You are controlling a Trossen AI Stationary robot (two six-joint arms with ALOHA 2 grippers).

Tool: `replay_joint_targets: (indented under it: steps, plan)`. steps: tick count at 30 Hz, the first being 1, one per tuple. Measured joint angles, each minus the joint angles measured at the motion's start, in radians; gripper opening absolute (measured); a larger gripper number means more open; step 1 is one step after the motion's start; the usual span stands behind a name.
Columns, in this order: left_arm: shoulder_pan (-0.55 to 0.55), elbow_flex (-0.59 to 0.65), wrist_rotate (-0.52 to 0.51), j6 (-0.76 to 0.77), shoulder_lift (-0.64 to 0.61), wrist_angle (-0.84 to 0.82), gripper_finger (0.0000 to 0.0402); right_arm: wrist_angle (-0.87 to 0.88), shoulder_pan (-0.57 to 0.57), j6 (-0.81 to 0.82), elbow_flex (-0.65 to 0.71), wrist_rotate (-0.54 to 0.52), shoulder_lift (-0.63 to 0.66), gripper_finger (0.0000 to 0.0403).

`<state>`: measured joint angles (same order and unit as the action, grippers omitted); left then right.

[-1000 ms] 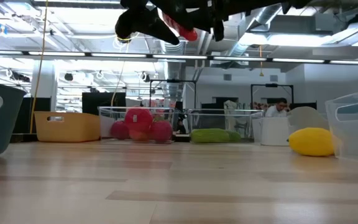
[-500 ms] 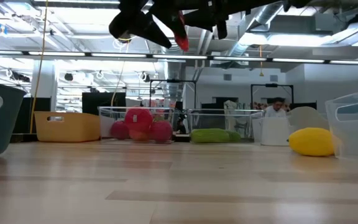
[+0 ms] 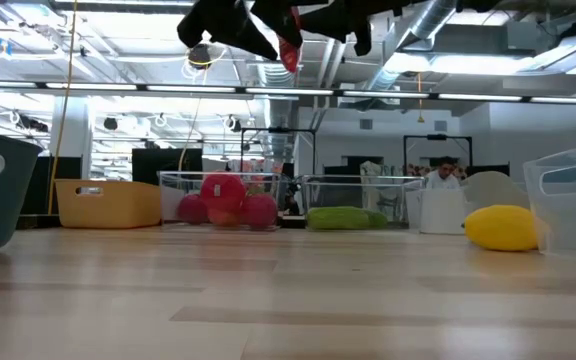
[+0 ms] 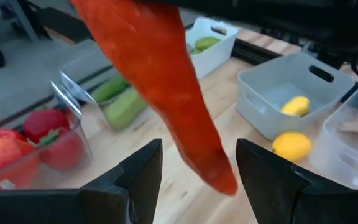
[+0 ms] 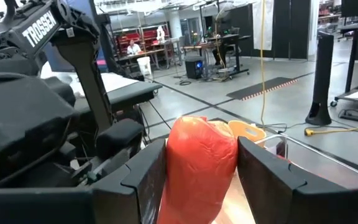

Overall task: Sort produce into baskets
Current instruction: Put the orange carrot into the red bin

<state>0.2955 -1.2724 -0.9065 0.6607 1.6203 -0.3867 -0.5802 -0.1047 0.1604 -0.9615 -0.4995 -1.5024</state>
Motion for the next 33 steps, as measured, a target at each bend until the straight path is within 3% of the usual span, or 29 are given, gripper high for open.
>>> replay_joint_targets:
  steps: [7,24,33]
  plan:
    - [-0.004,0.000,-0.053,-0.036,0.000,0.013,0.0192,-0.001,0.000,0.024,0.000,-0.001,0.000,0.0212]
    - [-0.003,0.000,-0.039,-0.208,0.000,0.077,0.0191,0.000,-0.006,0.030,0.000,0.050,0.000,0.0210]
    - [-0.005,0.000,-0.042,-0.204,0.000,0.076,0.0122,0.000,-0.006,0.029,0.000,0.050,0.000,0.0210]
